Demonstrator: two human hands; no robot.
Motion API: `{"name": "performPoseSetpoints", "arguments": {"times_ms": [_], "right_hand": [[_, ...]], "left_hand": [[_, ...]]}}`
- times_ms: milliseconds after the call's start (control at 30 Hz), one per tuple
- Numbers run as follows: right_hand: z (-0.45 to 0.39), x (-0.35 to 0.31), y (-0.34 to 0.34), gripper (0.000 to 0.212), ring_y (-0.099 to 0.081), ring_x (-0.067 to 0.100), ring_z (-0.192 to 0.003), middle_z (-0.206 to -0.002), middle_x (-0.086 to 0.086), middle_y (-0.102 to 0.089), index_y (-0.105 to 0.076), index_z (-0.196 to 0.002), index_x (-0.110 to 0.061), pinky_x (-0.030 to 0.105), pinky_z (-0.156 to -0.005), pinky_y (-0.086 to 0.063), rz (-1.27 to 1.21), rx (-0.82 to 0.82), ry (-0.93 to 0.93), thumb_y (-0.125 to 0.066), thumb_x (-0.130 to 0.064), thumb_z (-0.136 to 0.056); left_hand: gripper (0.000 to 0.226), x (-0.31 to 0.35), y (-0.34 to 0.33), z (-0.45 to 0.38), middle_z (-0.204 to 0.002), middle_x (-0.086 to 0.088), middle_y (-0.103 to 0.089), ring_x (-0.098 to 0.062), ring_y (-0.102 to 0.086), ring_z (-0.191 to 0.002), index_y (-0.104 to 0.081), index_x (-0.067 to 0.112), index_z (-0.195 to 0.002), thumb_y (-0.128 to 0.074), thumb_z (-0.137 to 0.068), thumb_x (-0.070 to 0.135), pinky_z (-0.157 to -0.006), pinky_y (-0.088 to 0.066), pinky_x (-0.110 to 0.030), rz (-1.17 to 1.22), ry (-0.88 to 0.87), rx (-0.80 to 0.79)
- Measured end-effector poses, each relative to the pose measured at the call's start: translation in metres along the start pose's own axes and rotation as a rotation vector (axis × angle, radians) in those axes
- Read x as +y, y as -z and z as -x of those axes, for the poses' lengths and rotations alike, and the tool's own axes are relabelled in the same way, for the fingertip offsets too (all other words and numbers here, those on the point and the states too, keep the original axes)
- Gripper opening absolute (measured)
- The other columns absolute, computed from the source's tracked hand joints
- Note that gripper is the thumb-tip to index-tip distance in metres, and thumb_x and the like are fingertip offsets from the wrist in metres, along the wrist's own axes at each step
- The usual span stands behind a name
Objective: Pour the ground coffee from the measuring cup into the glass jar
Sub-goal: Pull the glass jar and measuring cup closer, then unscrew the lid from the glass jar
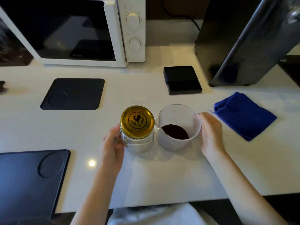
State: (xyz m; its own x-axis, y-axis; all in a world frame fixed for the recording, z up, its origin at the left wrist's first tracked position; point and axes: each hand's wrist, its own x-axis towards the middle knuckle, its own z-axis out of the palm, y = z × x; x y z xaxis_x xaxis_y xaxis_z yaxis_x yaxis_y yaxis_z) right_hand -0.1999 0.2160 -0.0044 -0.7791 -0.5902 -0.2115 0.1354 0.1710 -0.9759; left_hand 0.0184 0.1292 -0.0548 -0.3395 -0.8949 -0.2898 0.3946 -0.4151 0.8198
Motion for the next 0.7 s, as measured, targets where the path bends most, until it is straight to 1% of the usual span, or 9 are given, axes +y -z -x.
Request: {"name": "performPoseSetpoints", "arguments": {"times_ms": [100, 200, 233, 300, 400, 467, 567, 633, 700], "right_hand": [[-0.005, -0.009, 0.007, 0.017, -0.051, 0.009, -0.073, -0.072, -0.007, -0.055, -0.054, -0.068, -0.021, 0.022, -0.067, -0.042, 0.104, -0.048, 0.134, -0.057, -0.012, -0.083], [-0.008, -0.025, 0.011, 0.006, -0.052, -0.002, -0.088, -0.093, -0.012, -0.059, -0.06, -0.086, -0.03, 0.007, -0.073, -0.041, 0.243, -0.179, 0.342, -0.059, -0.024, -0.084], [-0.009, -0.032, 0.01, 0.01, -0.052, -0.003, -0.092, -0.099, -0.014, -0.058, -0.06, -0.092, -0.032, 0.006, -0.074, -0.04, 0.301, -0.231, 0.404, -0.059, -0.029, -0.083], [-0.012, -0.047, 0.004, 0.025, -0.051, -0.002, -0.097, -0.106, -0.017, -0.055, -0.059, -0.104, -0.032, 0.007, -0.078, -0.039, 0.399, -0.37, 0.494, -0.056, -0.037, -0.079], [-0.009, -0.064, -0.015, 0.045, -0.049, -0.003, -0.101, -0.111, -0.017, -0.053, -0.056, -0.113, -0.031, 0.004, -0.081, -0.034, 0.545, -0.643, 0.562, -0.054, -0.051, -0.073], [-0.001, -0.07, -0.029, 0.058, -0.044, -0.005, -0.105, -0.114, -0.016, -0.051, -0.05, -0.121, -0.034, 0.003, -0.083, -0.032, 0.665, -0.806, 0.609, -0.052, -0.06, -0.069], [0.012, -0.072, -0.048, 0.073, -0.035, 0.0, -0.115, -0.126, -0.011, -0.046, -0.04, -0.132, -0.03, 0.014, -0.092, -0.031, 0.85, -0.938, 0.728, -0.06, -0.062, -0.069], [0.019, -0.071, -0.057, 0.082, -0.033, 0.006, -0.118, -0.129, -0.006, -0.043, -0.036, -0.134, -0.026, 0.022, -0.094, -0.032, 0.931, -0.958, 0.832, -0.065, -0.062, -0.067], [0.023, -0.067, -0.065, 0.085, -0.033, 0.012, -0.116, -0.126, -0.002, -0.044, -0.038, -0.133, -0.022, 0.025, -0.094, -0.032, 0.985, -0.93, 0.953, -0.069, -0.062, -0.064]], "left_hand": [[0.029, 0.0, -0.003, 0.003, -0.08, -0.01, -0.054, -0.019, -0.05, -0.078, -0.06, 0.01, -0.073, -0.066, -0.065, 0.037, -0.073, -0.037, -0.032, -0.042, -0.062, 0.015], [0.038, 0.0, -0.005, 0.007, -0.086, -0.004, -0.055, -0.012, -0.053, -0.078, -0.056, 0.012, -0.088, -0.056, -0.071, 0.047, -0.074, -0.038, -0.03, -0.16, -0.123, 0.048], [0.043, 0.0, -0.005, 0.009, -0.089, 0.0, -0.056, -0.009, -0.055, -0.081, -0.054, 0.013, -0.095, -0.054, -0.071, 0.049, -0.077, -0.039, -0.03, -0.197, -0.142, 0.054], [0.063, -0.001, 0.0, 0.014, -0.105, 0.003, -0.057, -0.007, -0.057, -0.097, -0.049, 0.02, -0.111, -0.06, -0.065, 0.061, -0.086, -0.043, -0.028, -0.328, -0.218, 0.049], [0.096, -0.006, 0.008, 0.025, -0.133, 0.005, -0.048, 0.0, -0.047, -0.122, -0.035, 0.033, -0.129, -0.066, -0.05, 0.077, -0.099, -0.04, -0.018, -0.587, -0.312, -0.023], [0.105, -0.011, 0.012, 0.028, -0.143, 0.002, -0.042, -0.008, -0.043, -0.13, -0.025, 0.039, -0.136, -0.072, -0.048, 0.073, -0.107, -0.037, -0.032, -0.732, -0.33, -0.045], [0.116, -0.019, 0.013, 0.028, -0.144, 0.0, -0.043, -0.014, -0.043, -0.132, -0.018, 0.034, -0.142, -0.079, -0.048, 0.064, -0.108, -0.036, -0.049, -0.801, -0.337, -0.048], [0.116, -0.021, 0.012, 0.027, -0.138, 0.002, -0.048, -0.015, -0.048, -0.128, -0.02, 0.032, -0.142, -0.082, -0.048, 0.059, -0.105, -0.039, -0.051, -0.769, -0.335, -0.041], [0.111, -0.02, 0.011, 0.027, -0.131, 0.007, -0.054, -0.011, -0.052, -0.123, -0.023, 0.031, -0.14, -0.083, -0.05, 0.055, -0.103, -0.043, -0.046, -0.75, -0.335, -0.031]]}}
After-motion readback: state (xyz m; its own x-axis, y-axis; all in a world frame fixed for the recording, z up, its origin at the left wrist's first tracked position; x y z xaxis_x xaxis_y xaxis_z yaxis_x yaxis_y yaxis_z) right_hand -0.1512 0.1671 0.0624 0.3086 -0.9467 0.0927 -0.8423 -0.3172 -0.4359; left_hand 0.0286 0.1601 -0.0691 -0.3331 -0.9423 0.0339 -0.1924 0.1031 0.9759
